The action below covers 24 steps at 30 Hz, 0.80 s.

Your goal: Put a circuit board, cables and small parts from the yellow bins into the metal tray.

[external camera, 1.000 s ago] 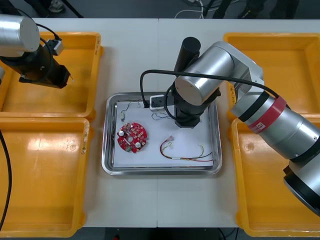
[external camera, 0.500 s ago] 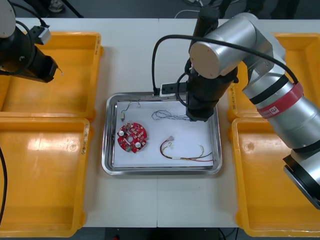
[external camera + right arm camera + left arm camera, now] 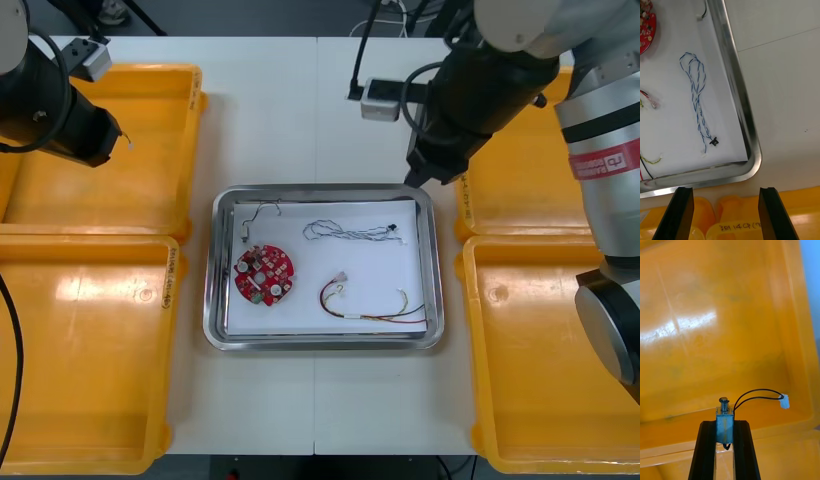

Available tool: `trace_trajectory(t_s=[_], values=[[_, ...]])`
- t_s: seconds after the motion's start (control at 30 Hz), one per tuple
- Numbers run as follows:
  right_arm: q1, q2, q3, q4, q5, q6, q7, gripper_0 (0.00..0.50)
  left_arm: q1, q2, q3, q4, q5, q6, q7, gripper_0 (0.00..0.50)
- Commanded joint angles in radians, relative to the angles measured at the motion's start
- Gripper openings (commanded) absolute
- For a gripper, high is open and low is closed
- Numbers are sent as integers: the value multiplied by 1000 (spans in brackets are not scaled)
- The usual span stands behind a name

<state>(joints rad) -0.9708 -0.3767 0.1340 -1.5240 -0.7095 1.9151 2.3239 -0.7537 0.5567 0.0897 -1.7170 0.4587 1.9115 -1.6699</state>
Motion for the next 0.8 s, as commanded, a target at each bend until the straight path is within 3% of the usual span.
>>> trace_trajectory(t_s=[0.03, 0.2, 0.37, 0.8], values=[[-52, -73, -108, -35, -13, 5, -35, 500, -1, -43, -18, -73, -8, 8, 147, 0], [-42, -151, -148, -48, -24, 5, -61, 500, -1, -81, -65, -108, -11, 8, 243, 0], [27, -212, -168, -133, -34, 5, -195, 500, -18, -120, -131, -119, -37, 8, 331, 0], [239, -289, -263, -403, -2, 5, -511, 500, -72, -179, -300, -115, -18, 8, 584, 0]])
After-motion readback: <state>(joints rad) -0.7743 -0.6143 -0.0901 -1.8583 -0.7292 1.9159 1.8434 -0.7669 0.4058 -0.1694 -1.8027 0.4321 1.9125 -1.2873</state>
